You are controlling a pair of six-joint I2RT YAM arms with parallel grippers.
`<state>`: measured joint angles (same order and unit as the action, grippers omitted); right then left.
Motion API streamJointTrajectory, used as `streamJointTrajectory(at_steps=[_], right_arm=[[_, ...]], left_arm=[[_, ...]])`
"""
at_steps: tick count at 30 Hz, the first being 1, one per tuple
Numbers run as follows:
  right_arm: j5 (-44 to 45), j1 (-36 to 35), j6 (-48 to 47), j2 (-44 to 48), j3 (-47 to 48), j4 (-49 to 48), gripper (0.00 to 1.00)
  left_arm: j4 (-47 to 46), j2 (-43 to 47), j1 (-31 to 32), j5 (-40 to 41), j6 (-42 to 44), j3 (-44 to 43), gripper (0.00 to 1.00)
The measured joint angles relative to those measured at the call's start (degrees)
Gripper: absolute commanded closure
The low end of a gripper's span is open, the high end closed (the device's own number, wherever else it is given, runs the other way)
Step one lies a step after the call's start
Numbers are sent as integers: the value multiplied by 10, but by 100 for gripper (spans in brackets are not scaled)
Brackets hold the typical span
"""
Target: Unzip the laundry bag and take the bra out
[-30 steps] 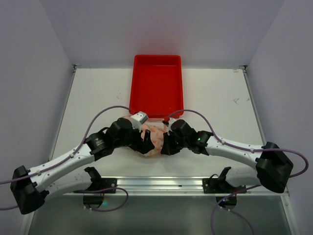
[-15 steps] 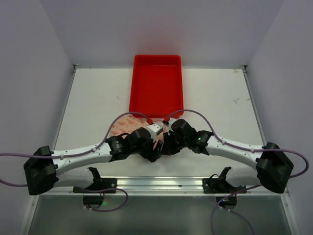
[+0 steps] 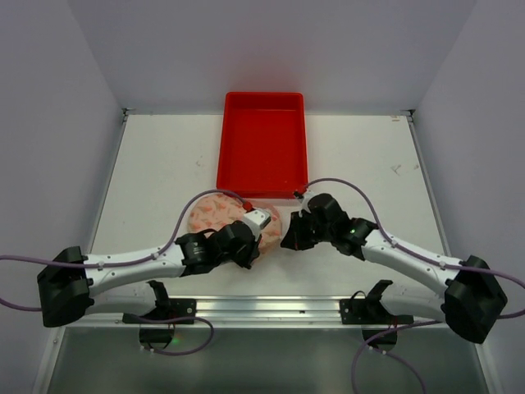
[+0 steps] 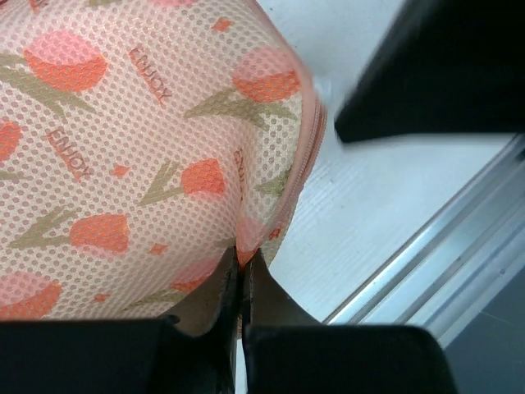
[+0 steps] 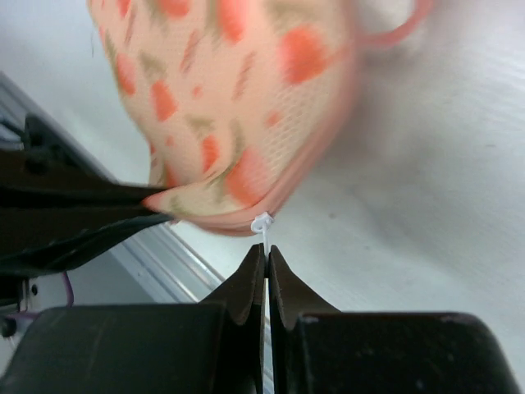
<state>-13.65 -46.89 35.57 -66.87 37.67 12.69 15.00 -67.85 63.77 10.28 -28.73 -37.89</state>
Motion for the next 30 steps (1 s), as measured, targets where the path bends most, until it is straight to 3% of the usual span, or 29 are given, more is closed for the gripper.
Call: streamJointTrajectory(at_steps=[6,8,9,10,12,13,16,20,24,30], right_arm=[[-10,125,5,86,-21,38,100],[-23,150,0,112,-22,56,100],[-28,155,-5,122,-22,64,100],[-34,156,-12,130,-22,72,100],[-41,155,-29,137,-22,85,100],[-40,155,-35,140,-22,90,100],[-34,137,-48,145,-24,103,100],[-27,50,-35,145,-39,103,100],[-24,-36,4,142,-51,94,100],[-17,-101,45,100,-42,70,100]], left_arm=[[-39,78,13,-41,-12,52,100],[-56,95,14,-50,-24,63,94],[-60,100,15,-54,-29,67,88],[-64,106,15,-56,-35,71,74],[-54,116,15,-57,-49,78,59],[-36,120,16,-57,-55,78,32],[14,123,16,-54,-66,74,7],[72,116,16,-44,-73,28,5],[73,89,16,-41,-71,-43,5],[67,25,16,-45,-63,-74,12]])
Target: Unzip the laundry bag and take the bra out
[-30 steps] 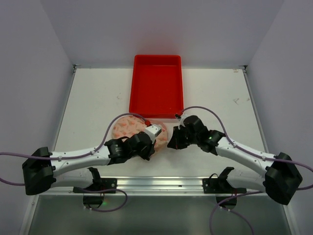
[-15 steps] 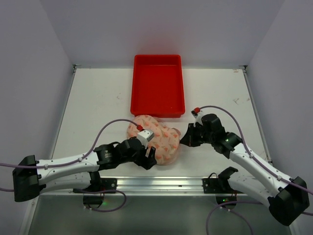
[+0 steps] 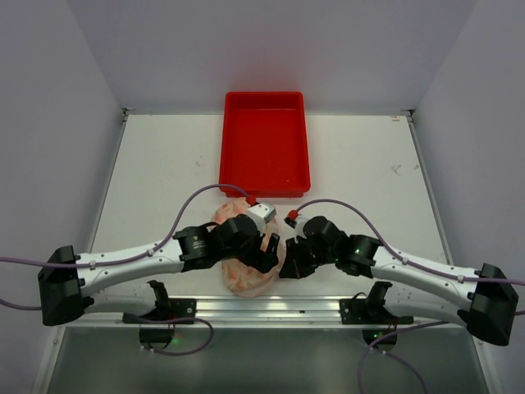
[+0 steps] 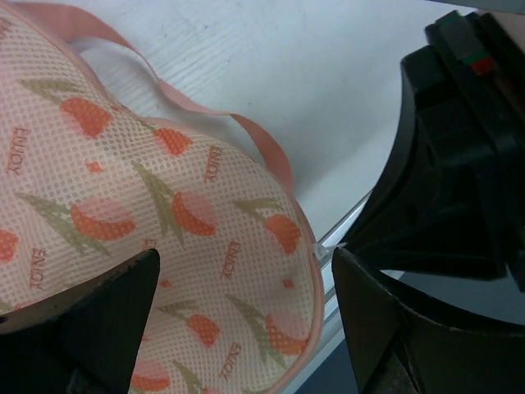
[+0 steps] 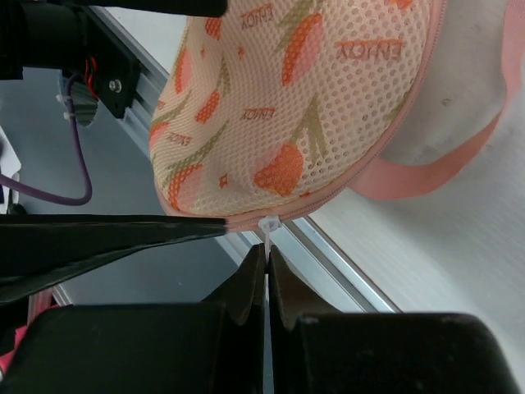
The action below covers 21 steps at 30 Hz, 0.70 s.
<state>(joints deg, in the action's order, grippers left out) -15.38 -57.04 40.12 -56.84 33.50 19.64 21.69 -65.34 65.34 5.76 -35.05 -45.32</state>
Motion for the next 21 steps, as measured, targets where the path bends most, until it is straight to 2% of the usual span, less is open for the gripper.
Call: streamJointTrajectory(at_steps=[12,17,20,21], right_arm=[[20,-11,18,-39,7,-30,100],[26,-11,23,-40,7,-30,100],[28,-11,24,-41,7,-30,100],[29,-11,25,-43,7,-31,100]], left_arm=[[-17,-25,0,-27,2,52,25],[-44,-25,0,-41,2,76,35],[-60,-25,0,-53,1,87,55],[-66,-25,0,-57,1,90,74]])
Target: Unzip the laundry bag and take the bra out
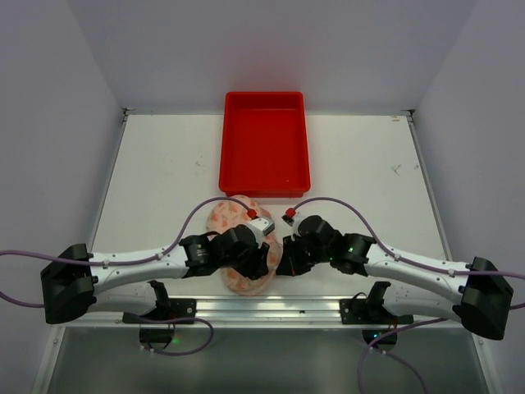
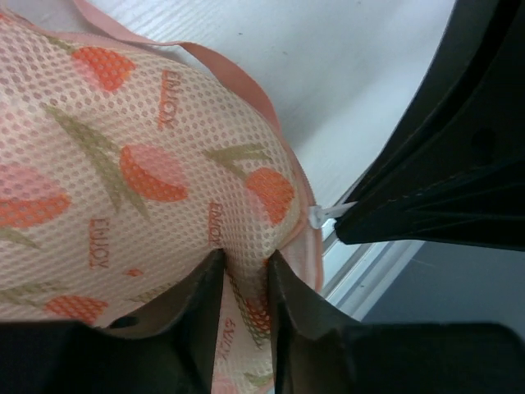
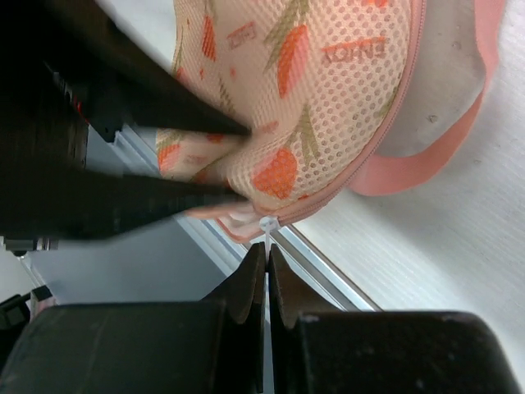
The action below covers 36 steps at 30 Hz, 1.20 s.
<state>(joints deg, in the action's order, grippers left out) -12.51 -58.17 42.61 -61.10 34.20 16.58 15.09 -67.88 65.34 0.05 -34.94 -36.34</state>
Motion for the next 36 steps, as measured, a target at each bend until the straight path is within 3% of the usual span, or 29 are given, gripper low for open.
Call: streamJointTrajectory(at_steps=[3,9,18,25,30,33,34,36], right_arm=[[4,0,1,-9,2,-2,100],[20,23,3,-12,1,-3,100],[-9,202,2,25,-37,-13,100],[-70,210,-57,23,-36,-24,100],[-45,148,-67,37,-36,-15,100],[-20,99,-40,63,-40,-18,100],[-12,82,-28,72,-44,-21,100],[1,53,-6,80,-47,-23,100]], left_arm=[[-23,0,0,-12,-3,6,100],[-40,0,0,-21,2,17,100],[-69,59,-1,-19,7,51,100],[-63,101,-3,-11,16,72,100],[15,83,-8,45,11,34,72],[57,55,-15,69,4,-10,32],[65,50,-16,73,2,-21,14],[77,50,-17,77,-6,-38,5]])
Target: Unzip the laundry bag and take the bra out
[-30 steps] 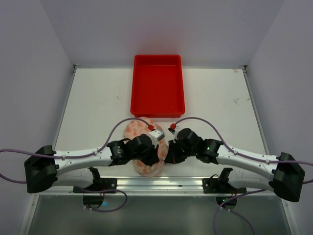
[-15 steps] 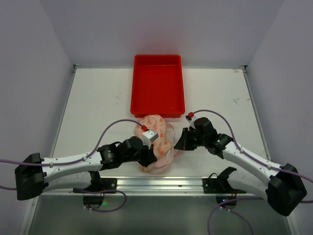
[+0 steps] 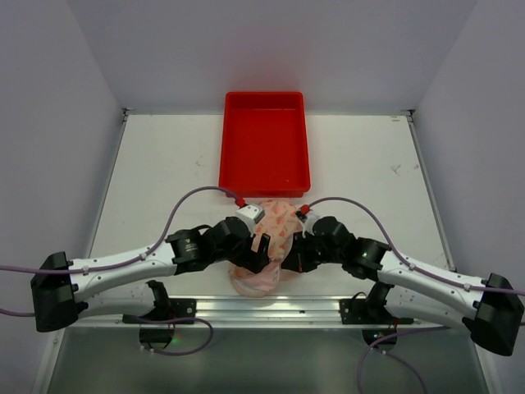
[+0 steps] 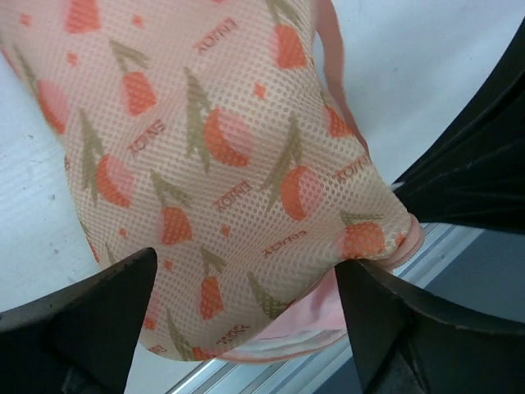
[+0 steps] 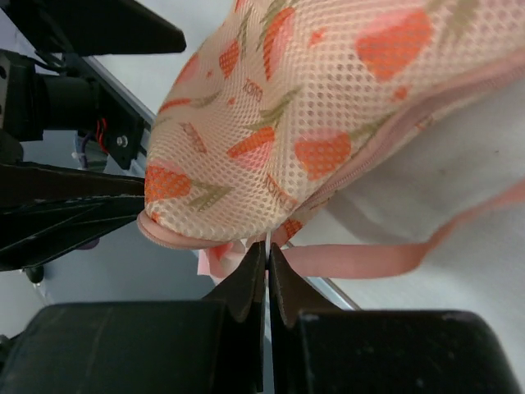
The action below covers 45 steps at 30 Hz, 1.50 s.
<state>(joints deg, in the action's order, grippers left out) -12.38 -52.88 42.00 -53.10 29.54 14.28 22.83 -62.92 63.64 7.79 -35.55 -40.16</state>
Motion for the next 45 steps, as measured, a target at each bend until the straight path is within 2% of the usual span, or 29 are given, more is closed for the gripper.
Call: streamJointTrajectory(at_steps=[1,6,13,17,20,24,27,28,29,30,32,33,36,39,45], right_arm=[[9,-14,11,0,0,-2,100],[29,-44,42,-15,1,-14,100],[35,-54,50,-66,9,-29,100],[37,-54,52,-67,9,-36,100],[39,-54,54,-68,9,-37,100],[40,-54,54,-79,15,-37,100],[43,-54,55,-85,19,-37,100],[44,-54,56,-85,20,-37,100],[46,-55,56,-85,21,-36,100],[50,-55,56,-85,21,-36,100],[55,-56,56,-85,21,-35,100],[58,-56,56,-84,21,-36,100],[68,-50,55,-80,21,-32,100],[67,-8,49,-68,21,-20,100],[68,148,30,-26,21,-3,100]], left_arm=[[5,2,0,2,-4,-6,3],[17,30,-1,-1,-14,-12,4],[17,44,-1,-40,-11,-14,5],[17,85,-1,-51,-8,-17,6],[18,89,-1,-51,-8,-30,11],[7,27,-1,-57,-8,-37,19],[7,-40,-1,-57,-10,-37,34],[8,-58,-1,-55,-12,-37,48],[10,-71,-1,-52,-15,-37,56],[12,-81,-1,-48,-16,-37,71],[12,-89,-1,-42,-19,-37,87],[11,-89,0,-41,-20,-37,100],[7,-85,2,-40,-18,-36,100],[2,-73,3,-42,-17,-26,100],[-17,-28,6,-50,-17,21,100]])
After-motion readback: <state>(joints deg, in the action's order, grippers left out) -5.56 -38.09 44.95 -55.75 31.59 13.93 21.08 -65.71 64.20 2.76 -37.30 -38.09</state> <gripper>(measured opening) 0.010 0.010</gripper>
